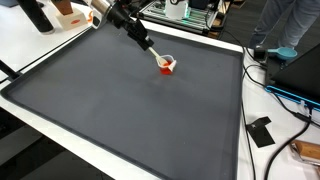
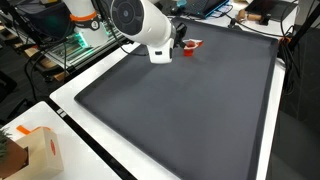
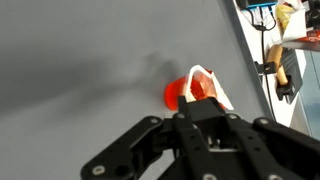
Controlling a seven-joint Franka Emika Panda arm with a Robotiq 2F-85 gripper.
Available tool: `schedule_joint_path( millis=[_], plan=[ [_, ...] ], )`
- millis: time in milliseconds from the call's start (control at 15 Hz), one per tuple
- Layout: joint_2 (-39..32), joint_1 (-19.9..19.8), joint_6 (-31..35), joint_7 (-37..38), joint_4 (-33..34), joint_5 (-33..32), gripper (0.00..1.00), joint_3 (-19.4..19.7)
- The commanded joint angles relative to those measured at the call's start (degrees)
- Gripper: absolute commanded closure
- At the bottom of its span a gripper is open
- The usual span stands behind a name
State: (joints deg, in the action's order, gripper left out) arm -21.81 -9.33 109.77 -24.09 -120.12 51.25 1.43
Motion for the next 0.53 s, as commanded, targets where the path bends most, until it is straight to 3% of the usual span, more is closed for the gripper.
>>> schedule_joint_path(
  millis=[0, 467],
  plan=[
    [-2.0, -0.3, -1.1, -1.2, 1.3, 1.8, 0.94, 0.1],
    [-3.3, -0.7, -3.0, -2.0, 2.3, 4.3, 0.94, 0.0]
  ],
)
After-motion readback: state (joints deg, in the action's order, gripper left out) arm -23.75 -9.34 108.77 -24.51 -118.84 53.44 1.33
